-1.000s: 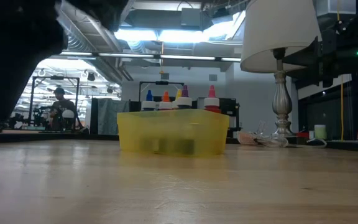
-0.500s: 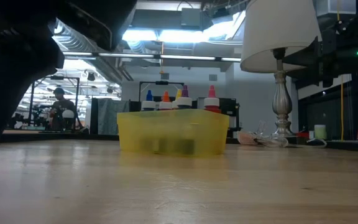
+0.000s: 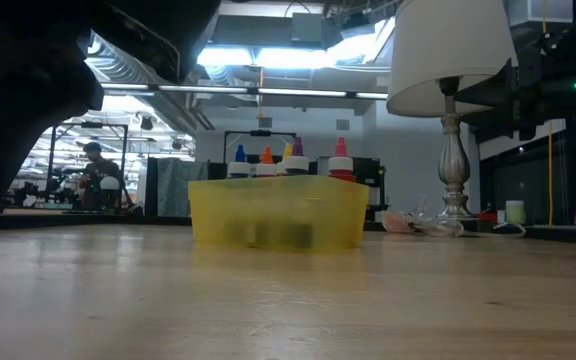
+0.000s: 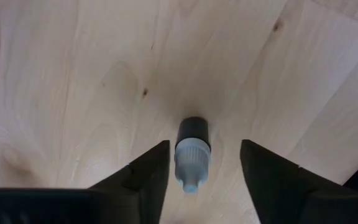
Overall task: Pick & Place food coloring
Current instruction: Put the small black food coloring bottle into the yellow bin
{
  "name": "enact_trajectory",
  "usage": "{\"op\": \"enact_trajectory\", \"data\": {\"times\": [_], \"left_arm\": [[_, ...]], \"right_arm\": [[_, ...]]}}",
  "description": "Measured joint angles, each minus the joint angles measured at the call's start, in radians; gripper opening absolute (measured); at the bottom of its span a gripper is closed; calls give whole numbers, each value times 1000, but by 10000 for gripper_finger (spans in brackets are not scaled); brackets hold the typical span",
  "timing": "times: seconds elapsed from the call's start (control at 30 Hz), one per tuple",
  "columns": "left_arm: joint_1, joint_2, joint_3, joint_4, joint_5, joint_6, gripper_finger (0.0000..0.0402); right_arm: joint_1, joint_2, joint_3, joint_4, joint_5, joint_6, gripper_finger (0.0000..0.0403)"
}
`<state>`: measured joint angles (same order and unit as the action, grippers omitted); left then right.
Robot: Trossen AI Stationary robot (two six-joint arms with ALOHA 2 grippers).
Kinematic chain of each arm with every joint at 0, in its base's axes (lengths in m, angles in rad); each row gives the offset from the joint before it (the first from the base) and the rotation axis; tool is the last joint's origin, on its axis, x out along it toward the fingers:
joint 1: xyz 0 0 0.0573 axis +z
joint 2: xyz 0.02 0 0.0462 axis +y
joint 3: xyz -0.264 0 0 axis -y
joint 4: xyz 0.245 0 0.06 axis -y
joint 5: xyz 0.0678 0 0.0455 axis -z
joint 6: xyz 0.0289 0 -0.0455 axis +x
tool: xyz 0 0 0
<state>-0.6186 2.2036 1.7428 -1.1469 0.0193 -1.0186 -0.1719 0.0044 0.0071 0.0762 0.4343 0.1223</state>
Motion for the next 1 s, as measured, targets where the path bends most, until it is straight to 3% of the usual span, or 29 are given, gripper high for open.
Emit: {"op": "enact_trajectory", "data": {"times": [0.53,1.0], "left_arm": [[48,-51,0,-6,56,119,69],[205,-245,1,-124,28,360,67]], "right_arm": [[0,0,0,0,0,0,381],[0,0,0,0,0,0,381]]}}
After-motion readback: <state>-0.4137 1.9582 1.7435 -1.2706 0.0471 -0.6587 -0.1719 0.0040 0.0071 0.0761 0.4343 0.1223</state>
